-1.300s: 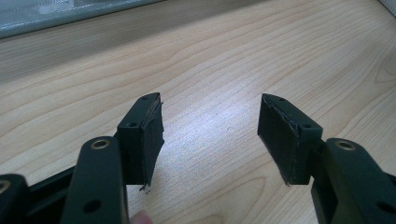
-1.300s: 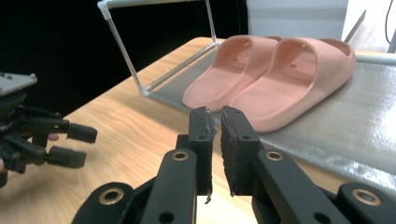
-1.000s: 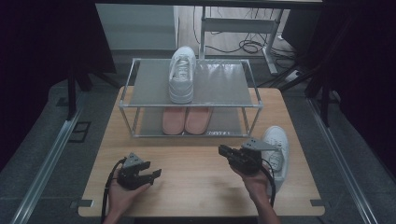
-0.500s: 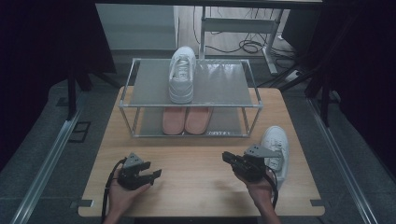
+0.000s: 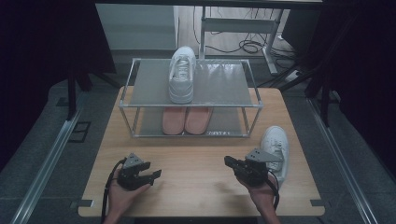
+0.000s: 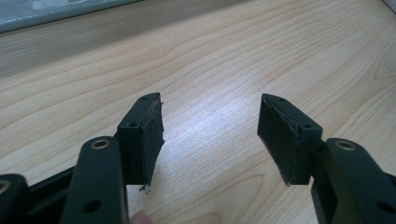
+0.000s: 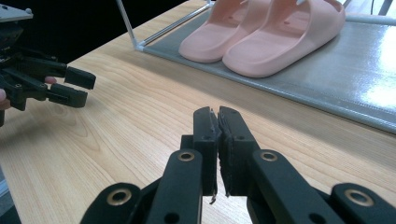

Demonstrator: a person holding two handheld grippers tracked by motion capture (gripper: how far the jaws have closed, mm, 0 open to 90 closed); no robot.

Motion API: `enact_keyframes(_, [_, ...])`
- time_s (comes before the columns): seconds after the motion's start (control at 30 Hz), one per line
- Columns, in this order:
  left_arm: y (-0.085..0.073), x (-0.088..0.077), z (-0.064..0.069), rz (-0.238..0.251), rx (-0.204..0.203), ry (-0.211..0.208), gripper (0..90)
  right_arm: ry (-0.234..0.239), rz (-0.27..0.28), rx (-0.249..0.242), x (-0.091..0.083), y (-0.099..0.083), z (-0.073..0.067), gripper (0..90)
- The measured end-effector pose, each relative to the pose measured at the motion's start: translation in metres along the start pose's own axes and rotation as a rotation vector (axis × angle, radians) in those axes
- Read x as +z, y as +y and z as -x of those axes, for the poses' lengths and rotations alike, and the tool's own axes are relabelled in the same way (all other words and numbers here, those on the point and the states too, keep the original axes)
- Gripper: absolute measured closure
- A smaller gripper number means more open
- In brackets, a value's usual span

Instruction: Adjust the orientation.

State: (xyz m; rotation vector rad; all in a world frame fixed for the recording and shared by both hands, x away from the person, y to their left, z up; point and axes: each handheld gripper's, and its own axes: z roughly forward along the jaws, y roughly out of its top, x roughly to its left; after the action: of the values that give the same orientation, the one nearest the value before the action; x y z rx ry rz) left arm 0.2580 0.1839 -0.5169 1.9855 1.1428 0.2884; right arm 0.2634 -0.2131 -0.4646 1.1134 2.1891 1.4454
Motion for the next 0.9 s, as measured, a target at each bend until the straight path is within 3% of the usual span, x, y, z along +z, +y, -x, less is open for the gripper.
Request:
enact_keyframes(0.53, [-0.001, 0.000, -0.002, -0.003, 0.001, -0.001, 40.9, -0.059, -0.017, -0.006, -0.022, -0.011, 0.003, 90.0])
enact_keyframes(0.9, [-0.002, 0.002, -0.002, -0.010, -0.005, -0.001, 40.9, -0.140, -0.049, -0.010, -0.041, -0.027, 0.007, 90.0])
